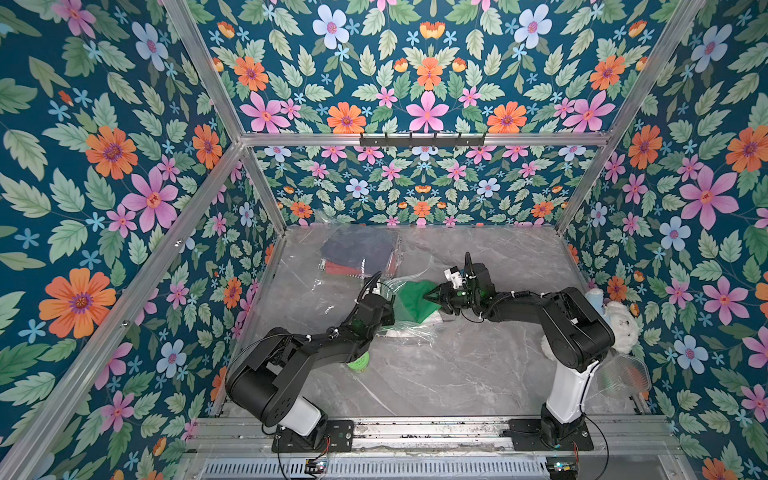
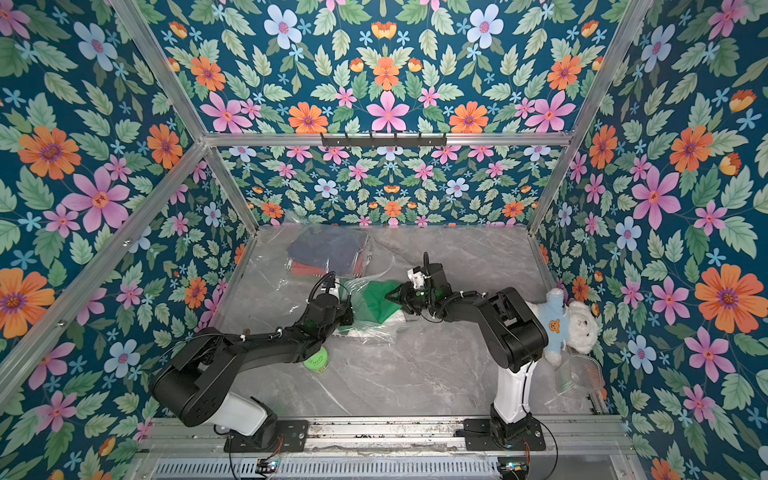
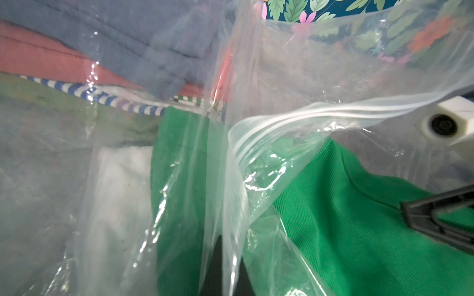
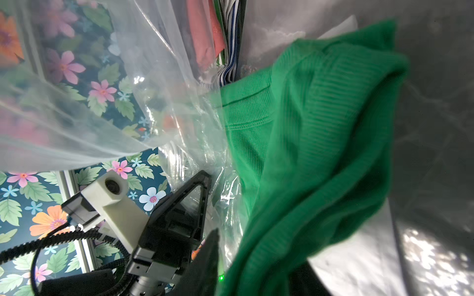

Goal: Take the tank top out of the vacuum bag
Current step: Take out the tank top from the vacuum bag.

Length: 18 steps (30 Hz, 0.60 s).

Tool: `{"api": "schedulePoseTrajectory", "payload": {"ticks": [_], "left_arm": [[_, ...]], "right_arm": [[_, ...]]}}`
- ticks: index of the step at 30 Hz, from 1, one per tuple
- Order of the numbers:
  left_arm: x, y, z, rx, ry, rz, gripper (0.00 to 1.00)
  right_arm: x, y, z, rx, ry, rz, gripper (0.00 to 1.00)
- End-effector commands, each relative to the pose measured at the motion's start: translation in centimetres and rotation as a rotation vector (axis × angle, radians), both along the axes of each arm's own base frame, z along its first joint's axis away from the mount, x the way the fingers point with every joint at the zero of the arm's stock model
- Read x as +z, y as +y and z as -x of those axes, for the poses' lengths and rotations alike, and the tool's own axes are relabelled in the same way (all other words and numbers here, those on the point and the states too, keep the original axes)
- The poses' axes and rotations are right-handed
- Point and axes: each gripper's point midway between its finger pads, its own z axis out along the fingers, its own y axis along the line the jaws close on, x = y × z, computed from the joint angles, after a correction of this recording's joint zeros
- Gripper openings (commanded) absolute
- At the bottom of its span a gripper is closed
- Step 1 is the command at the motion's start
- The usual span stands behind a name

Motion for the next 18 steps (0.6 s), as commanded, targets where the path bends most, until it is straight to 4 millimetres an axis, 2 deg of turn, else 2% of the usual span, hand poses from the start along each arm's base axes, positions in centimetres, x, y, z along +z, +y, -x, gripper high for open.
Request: {"api": "schedulePoseTrajectory", "payload": {"ticks": [1, 5, 11, 12, 15, 17, 18], "left_arm": [[0.1, 0.2, -0.1, 0.014, -0.006, 0.004, 0.0], [0.2, 0.2, 0.0, 0.013, -0.007, 0.006, 0.0], [0.4, 0.3, 0.0, 0.015, -0.011, 0.009, 0.0], [0.4, 0.3, 0.0, 0.015, -0.012, 0.009, 0.0], [0.5, 0.3, 0.0, 0.017, -0.015, 0.01, 0.0], [0.6, 0.4, 0.0, 0.02, -0.019, 0.01, 0.0], [0.7, 0.4, 0.0, 0.025, -0.022, 0.011, 0.0]], "right_arm": [[-0.9, -0.2, -0.9, 0.002, -0.004, 0.02, 0.58], [-1.3, 0.0, -1.8, 0.006, 0.011, 0.019, 0.61], [-1.3, 0.6, -2.3, 0.025, 0.013, -0.006, 0.6], [-1.1, 0.7, -2.2, 0.031, 0.012, -0.015, 0.55], [-0.3, 0.8, -2.0, 0.047, -0.007, -0.032, 0.3], [0.4, 0.7, -1.7, 0.061, -0.031, -0.027, 0.03], [0.8, 0.7, -1.6, 0.068, -0.049, -0.022, 0.0]]}}
